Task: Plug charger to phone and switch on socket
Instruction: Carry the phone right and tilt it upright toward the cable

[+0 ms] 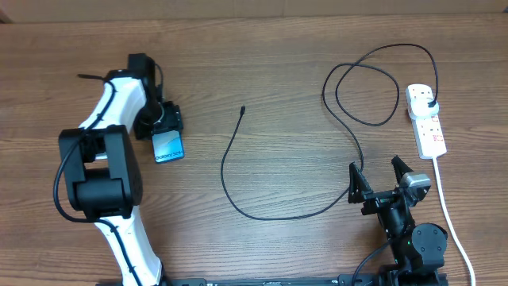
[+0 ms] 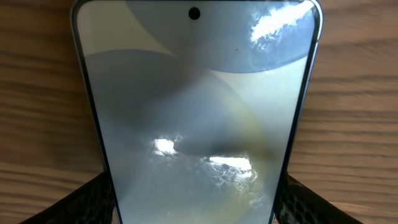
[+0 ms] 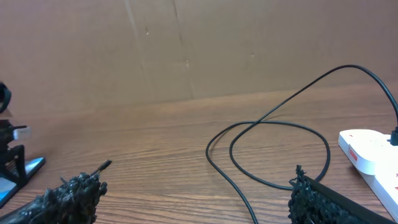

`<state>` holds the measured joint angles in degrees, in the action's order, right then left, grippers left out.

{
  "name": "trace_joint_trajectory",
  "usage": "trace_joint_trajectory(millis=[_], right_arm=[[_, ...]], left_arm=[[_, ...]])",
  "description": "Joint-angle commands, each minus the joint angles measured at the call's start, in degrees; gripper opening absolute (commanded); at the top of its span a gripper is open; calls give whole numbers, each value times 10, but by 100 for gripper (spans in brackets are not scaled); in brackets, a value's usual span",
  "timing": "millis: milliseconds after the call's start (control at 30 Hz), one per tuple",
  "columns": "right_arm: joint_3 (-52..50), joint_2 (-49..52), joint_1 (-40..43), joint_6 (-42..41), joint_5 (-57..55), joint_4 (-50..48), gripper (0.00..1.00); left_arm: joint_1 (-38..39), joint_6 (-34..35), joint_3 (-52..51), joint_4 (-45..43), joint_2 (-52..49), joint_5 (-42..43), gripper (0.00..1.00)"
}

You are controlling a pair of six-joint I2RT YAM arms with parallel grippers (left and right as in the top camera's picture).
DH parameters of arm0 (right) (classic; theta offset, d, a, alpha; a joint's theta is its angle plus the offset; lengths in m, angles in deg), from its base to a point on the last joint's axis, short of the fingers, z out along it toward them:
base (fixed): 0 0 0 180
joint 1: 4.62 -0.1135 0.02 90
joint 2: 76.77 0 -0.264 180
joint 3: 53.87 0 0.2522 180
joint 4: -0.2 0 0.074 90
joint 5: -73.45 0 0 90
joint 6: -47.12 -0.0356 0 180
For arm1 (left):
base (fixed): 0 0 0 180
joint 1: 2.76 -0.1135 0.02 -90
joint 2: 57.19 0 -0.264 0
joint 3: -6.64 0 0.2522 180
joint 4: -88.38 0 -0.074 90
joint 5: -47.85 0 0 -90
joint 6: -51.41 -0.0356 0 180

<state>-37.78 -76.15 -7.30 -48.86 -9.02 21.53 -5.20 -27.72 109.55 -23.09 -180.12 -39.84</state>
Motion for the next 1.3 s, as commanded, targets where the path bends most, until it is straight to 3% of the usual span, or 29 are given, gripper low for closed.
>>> trace_joint_trajectory(millis=[0,300,867,1267], right_arm=[[-4,-5,-3,1,2,-2,100],[-4,-5,-3,1,2,-2,100],[-4,-5,-3,1,2,-2,100],[-4,-5,-3,1,2,-2,100]], left_arm=[[43,12,-18,-15,-23,33,67],[119,11,-25,-32,-23,-14,69],[126,7,-69,-104,-24,-24,82],[125,-5,-68,-99,-24,-24,72]])
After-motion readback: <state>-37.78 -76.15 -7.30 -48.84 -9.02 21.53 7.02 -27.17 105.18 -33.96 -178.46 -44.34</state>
